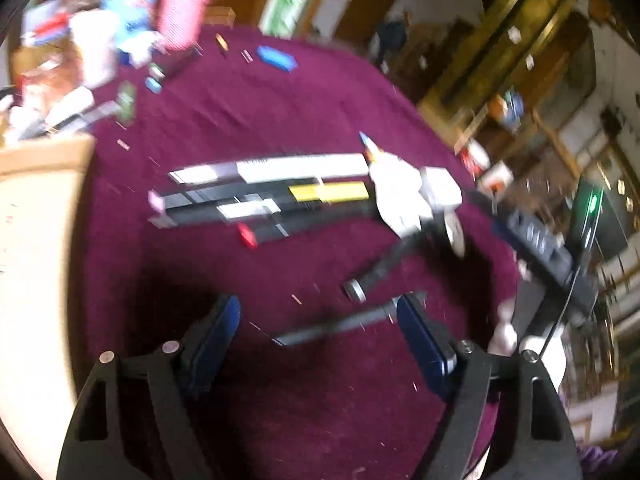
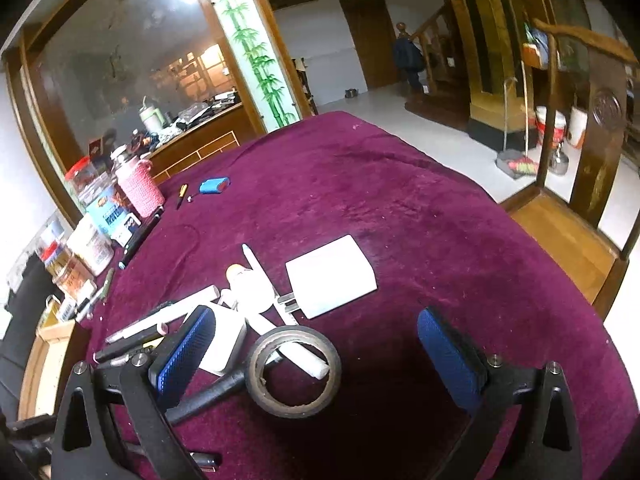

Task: Organize rigid objects
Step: 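Lower the left tool onto the pens and close it on a black marker, then carry the black marker with the left tool into the cardboard tray and open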

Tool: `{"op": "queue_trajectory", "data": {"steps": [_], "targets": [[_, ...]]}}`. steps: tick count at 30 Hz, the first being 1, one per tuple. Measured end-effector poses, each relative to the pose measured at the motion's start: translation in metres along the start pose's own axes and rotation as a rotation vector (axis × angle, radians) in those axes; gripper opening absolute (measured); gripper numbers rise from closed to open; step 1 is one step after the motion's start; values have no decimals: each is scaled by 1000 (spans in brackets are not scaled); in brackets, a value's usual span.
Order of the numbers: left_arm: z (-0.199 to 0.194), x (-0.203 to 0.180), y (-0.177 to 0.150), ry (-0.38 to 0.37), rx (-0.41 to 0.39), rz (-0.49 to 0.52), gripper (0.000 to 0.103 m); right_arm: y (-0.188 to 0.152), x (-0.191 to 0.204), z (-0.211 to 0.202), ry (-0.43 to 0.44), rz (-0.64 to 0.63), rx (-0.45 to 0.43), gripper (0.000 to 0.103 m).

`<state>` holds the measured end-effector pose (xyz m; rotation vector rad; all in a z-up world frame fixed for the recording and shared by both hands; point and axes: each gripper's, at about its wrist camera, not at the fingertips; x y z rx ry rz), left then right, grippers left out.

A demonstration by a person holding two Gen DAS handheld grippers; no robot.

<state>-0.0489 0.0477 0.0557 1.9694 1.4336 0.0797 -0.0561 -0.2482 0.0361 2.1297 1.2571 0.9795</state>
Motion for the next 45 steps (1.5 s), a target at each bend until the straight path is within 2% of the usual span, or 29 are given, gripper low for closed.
{"op": "queue_trajectory", "data": {"steps": [4, 6, 8, 11, 15, 17, 19, 20, 22, 23, 24, 25, 27, 30, 32, 35, 36, 38, 40, 41, 45], "targets": [[-14, 16, 1, 77, -24, -44, 80, 0, -1, 1, 12, 8, 8, 102], [-10, 14, 1, 155, -18, -15, 80, 0, 0, 1, 13, 5, 9, 102], [-6, 13, -1, 169, -4, 26, 80, 0, 0, 2, 14, 4, 14, 102], [8, -10, -7, 132, 21, 158, 80, 0, -1, 3, 16, 5, 22, 102], [30, -56, -19, 134, 44, 412, 80, -1, 1, 5, 14, 3, 32, 102], [47, -67, -24, 131, 89, 456, 80, -1, 0, 5, 16, 6, 33, 102], [64, -67, -31, 82, 185, 423, 72, -1, 0, 5, 15, 12, 34, 102], [62, -72, -34, 91, 160, 442, 72, 0, -1, 6, 17, 16, 36, 102], [55, -79, -41, 7, 200, 458, 71, -1, -2, 7, 23, 24, 43, 102], [50, -80, -41, -82, 225, 435, 64, 0, -3, 8, 26, 28, 51, 102], [44, -80, -39, -148, 232, 410, 62, -1, -3, 10, 29, 30, 60, 102], [38, -79, -34, -156, 213, 396, 61, -1, -3, 11, 33, 33, 67, 102], [33, -74, -18, -113, 152, 374, 61, -1, -6, 12, 38, 44, 70, 102], [45, -69, 4, -62, 125, 340, 60, -1, -10, 13, 45, 69, 75, 102], [62, -71, 15, -59, 145, 338, 57, 0, -13, 15, 46, 80, 82, 102], [91, -88, 19, -46, 195, 406, 45, 0, -13, 16, 48, 84, 90, 102], [101, -95, 18, -22, 213, 430, 44, 0, -13, 16, 48, 84, 91, 102], [111, -106, 18, 28, 197, 481, 41, 0, -13, 17, 46, 81, 97, 102], [112, -107, 20, 69, 194, 468, 28, 0, -14, 18, 47, 83, 101, 102], [110, -103, 21, 57, 197, 453, 25, -1, -14, 18, 47, 84, 103, 102], [90, -72, 15, 52, 216, 365, 18, -1, -14, 18, 46, 87, 108, 102]]}}
Point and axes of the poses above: each gripper's, at about its wrist camera, not at the fingertips, and z roughly the way its jaws point, x to its left, y to its top, and after that the axes turned 3 degrees about z, right-handed
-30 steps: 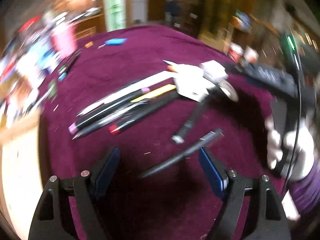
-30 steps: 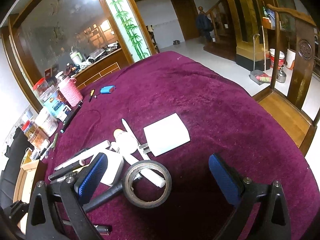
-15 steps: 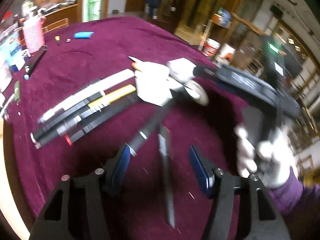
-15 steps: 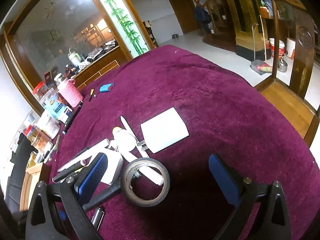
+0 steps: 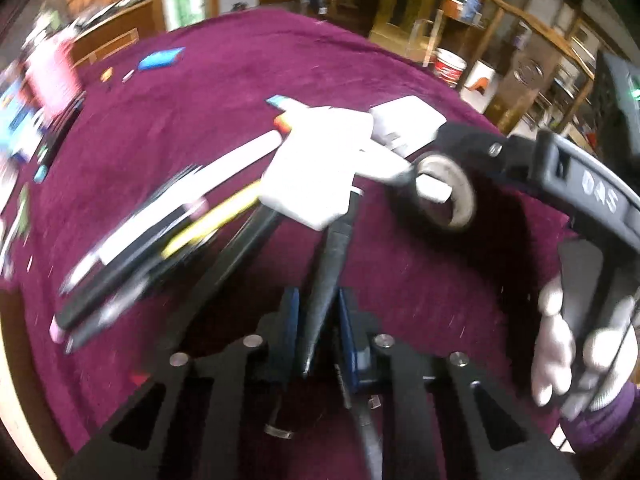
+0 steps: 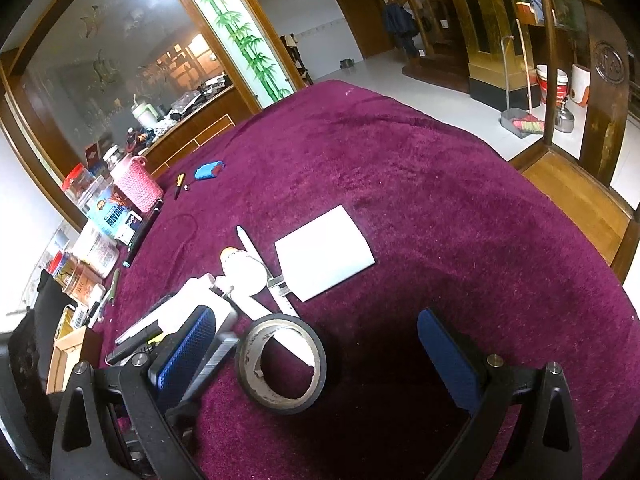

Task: Organize rigid objects
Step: 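Carry the black marker with the left tool into the cardboard tray and open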

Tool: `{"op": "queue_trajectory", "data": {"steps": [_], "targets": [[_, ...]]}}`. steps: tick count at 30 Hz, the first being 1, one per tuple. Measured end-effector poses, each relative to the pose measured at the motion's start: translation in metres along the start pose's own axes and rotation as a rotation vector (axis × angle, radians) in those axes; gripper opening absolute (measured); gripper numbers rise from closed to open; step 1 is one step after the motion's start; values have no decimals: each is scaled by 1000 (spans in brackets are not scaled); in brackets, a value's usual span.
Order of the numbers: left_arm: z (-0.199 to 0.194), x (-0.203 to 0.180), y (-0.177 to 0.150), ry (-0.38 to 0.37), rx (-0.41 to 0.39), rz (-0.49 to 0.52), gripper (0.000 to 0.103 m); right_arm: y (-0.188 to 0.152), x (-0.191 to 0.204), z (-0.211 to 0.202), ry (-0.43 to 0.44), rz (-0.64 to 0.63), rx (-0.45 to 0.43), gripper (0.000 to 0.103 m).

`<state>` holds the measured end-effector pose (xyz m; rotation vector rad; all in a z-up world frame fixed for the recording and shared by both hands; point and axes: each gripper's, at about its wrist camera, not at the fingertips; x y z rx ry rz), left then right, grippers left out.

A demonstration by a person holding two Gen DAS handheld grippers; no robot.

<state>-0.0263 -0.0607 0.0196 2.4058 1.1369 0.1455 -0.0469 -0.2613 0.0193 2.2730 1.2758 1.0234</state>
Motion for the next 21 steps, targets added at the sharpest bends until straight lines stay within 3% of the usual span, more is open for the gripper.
{"op": "queue_trajectory", "data": {"steps": [6, 9, 11, 13, 14, 15, 16, 17, 19, 21], "targets": [[-35, 29, -55, -23, -21, -129, 15, -1, 1, 3, 1, -6, 16, 102], [-33, 30, -55, -16, -41, -154, 26, -1, 2, 3, -4, -11, 16, 102], [-29, 20, -51, -10, -70, -131, 53, -2, 2, 2, -10, -13, 9, 102], [-19, -3, -47, 69, -104, -36, 60, -2, 3, -1, -14, -17, -3, 102], [-14, -13, -47, 134, -105, 17, 57, -2, 5, -2, -16, -27, -8, 102], [-16, -19, -45, 134, -107, 41, 44, -3, 9, -3, -11, -46, -9, 102], [-18, -17, -45, 113, -104, 20, 23, -3, 12, -4, -4, -60, -8, 102], [-22, -13, -46, 98, -109, -6, 17, -6, 16, -9, 9, -79, -3, 102], [-32, 2, -55, 55, -108, -69, 16, -16, 28, -21, 55, -128, 26, 102], [-41, 16, -69, 59, -112, -113, 16, -28, 42, -28, 106, -186, 78, 102]]}}
Point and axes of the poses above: each gripper's, at about its wrist camera, not at the fingertips, and z roughly the way its jaws point, x to its left, y to its top, and after that the axes turned 3 degrees about z, right-handed
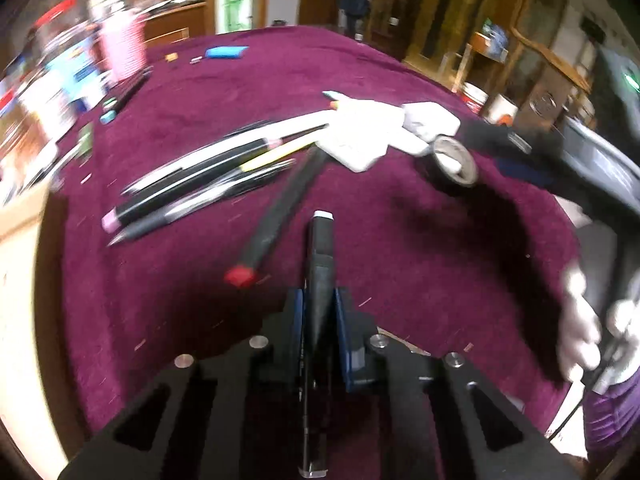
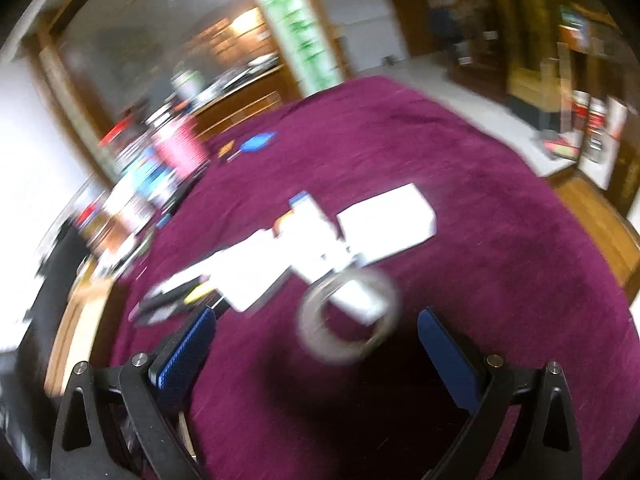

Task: Organize rigid objects
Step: 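Carry the black marker with the left tool into the cardboard tray and open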

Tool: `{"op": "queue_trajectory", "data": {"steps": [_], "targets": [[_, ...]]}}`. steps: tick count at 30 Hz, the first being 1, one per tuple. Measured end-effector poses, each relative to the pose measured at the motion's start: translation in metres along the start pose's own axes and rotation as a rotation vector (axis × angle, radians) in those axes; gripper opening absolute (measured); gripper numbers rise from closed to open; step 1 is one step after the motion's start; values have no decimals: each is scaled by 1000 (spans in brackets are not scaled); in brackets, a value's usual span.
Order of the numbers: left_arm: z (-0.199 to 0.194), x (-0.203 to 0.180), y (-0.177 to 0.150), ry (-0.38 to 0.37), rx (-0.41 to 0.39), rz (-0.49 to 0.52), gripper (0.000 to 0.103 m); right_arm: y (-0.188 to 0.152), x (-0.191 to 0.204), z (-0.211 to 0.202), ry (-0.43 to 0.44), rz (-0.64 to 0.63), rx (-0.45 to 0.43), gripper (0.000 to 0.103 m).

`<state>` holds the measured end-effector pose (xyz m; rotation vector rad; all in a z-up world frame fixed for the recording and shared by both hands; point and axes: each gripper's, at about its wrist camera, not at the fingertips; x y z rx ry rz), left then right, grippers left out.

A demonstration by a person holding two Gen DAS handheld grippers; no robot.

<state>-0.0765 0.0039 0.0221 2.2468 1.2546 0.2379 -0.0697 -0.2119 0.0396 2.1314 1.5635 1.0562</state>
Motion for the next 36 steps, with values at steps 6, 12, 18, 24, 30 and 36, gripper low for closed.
{"op": "queue_trajectory", "data": {"steps": [6, 12, 18, 24, 30, 36], "targets": [[-38, 45, -29, -78, -60, -163, 16, -55, 81, 1, 116, -355, 205, 102], [-60, 70, -45, -110, -116, -259, 16, -101, 133, 23, 66, -614, 288, 77], [-89, 83, -56, -166, -184, -300, 16, -97, 123, 22, 22, -569, 277, 32], [-118, 104, -66, -166, -255, -347, 16, -78, 92, 10, 117, -373, 291, 16], [-127, 139, -71, -141, -265, -425, 16, -63, 111, -2, 292, -270, 270, 15], [-127, 170, -61, -100, -264, -462, 16, -39, 163, -6, 508, -219, 296, 13]]}}
Point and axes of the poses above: each gripper's, at about its wrist camera, not at the fingertips, and z roughly the way its jaws point, x to its left, y to its top, and after that the axes turned 3 degrees about z, right-handed
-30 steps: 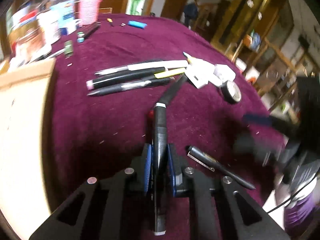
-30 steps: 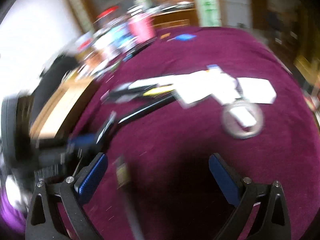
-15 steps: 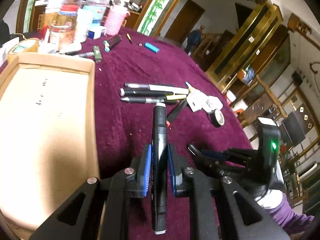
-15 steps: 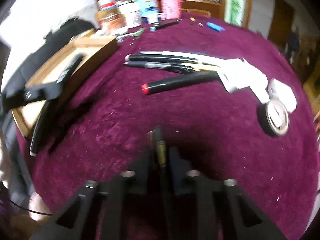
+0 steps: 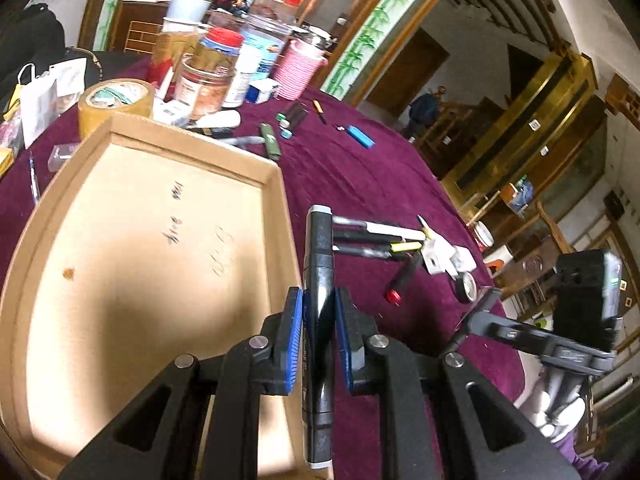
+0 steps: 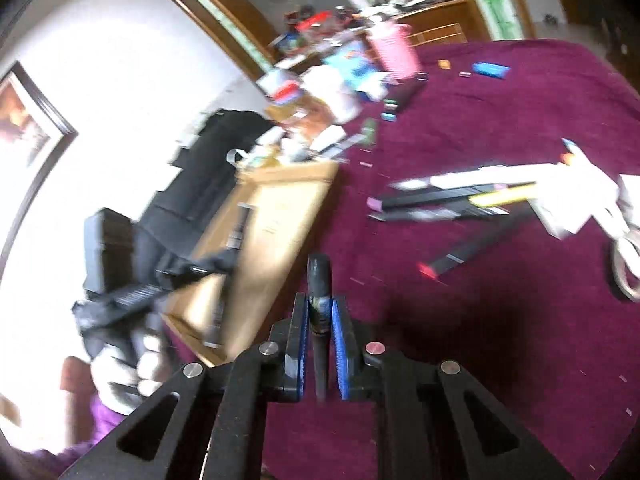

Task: Organize rigid objects
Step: 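Carry the black marker with the left tool into the cardboard tray and open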

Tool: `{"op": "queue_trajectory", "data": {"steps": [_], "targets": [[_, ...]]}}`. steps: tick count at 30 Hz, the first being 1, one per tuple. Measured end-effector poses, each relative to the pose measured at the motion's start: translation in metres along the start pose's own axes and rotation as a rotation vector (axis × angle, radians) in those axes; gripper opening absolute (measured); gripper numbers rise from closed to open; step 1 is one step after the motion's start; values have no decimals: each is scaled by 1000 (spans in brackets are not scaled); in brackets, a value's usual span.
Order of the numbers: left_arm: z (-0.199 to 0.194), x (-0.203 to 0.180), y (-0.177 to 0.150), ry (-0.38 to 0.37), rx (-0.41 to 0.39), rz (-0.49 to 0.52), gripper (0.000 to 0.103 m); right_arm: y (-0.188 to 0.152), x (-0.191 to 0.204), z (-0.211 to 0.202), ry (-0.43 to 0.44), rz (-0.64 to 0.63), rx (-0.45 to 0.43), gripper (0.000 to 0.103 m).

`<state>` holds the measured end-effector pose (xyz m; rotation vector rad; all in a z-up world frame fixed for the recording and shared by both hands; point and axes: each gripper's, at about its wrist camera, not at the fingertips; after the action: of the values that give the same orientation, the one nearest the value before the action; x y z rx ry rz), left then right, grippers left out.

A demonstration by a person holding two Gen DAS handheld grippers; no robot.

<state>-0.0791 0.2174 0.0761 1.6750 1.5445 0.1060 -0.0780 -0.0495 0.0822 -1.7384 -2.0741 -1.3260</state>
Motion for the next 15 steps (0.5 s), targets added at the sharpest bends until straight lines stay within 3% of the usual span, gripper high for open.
{"op": "queue_trajectory", "data": {"steps": [7, 15], "targets": [[24, 27, 30, 60, 31, -43, 16, 44, 50, 56, 100, -37, 67, 13], [65, 60, 47, 91, 115, -136, 16, 88, 47, 152, -44, -16, 156, 13]]}}
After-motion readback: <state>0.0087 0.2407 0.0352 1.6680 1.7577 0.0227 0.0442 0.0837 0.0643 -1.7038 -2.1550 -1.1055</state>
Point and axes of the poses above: each gripper's, at about its wrist camera, not at the fingertips, and z roughly the way its jaws point, x to its left, y to its top, and after that the axes turned 3 degrees about z, right-handed
